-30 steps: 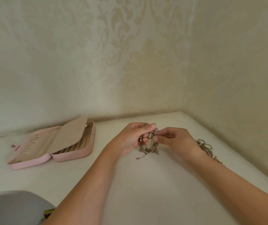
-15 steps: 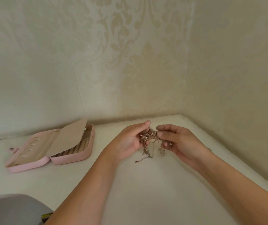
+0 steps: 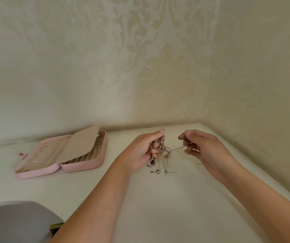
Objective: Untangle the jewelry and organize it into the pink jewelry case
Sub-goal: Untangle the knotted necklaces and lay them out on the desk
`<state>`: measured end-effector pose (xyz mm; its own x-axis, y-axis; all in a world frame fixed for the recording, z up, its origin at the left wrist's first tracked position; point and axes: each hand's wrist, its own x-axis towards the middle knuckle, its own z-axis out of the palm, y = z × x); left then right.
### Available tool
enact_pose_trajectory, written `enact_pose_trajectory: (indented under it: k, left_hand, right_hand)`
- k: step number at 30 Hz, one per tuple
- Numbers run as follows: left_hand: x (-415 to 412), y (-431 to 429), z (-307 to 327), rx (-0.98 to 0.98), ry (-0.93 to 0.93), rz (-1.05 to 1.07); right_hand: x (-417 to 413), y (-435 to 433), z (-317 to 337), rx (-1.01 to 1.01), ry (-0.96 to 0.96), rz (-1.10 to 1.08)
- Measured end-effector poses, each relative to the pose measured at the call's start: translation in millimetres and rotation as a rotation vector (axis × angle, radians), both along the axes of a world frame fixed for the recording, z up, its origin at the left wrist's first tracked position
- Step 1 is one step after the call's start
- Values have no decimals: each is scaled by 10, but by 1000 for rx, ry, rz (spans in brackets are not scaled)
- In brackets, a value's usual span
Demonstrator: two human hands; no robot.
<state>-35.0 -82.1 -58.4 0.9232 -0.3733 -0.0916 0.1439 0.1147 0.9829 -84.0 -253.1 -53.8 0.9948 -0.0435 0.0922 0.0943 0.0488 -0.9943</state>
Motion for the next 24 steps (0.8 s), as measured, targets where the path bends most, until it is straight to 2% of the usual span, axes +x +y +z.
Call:
enact_pose_trajectory:
  k: [2, 5, 10, 15, 19, 24]
  left_hand:
    - [-7, 0, 7, 5, 0, 5]
    - [-19, -13, 20, 0, -14, -9]
    - [-38, -16, 22, -11, -39, -76]
    - [-50, -11, 9, -10, -73, -178]
    - [-46, -9, 7, -35, -76, -208]
    - [-18, -2, -22, -71, -71, -227]
  right_hand:
    - [-7, -21, 11, -17, 32, 13]
    - [-29, 5, 31, -153, 68, 32]
    - [-105, 99, 41, -318, 19, 49]
    - [-126, 126, 7, -319, -41, 12]
    - [-62, 106, -24, -291, -17, -49]
    - [-18, 58, -43, -106, 50, -24]
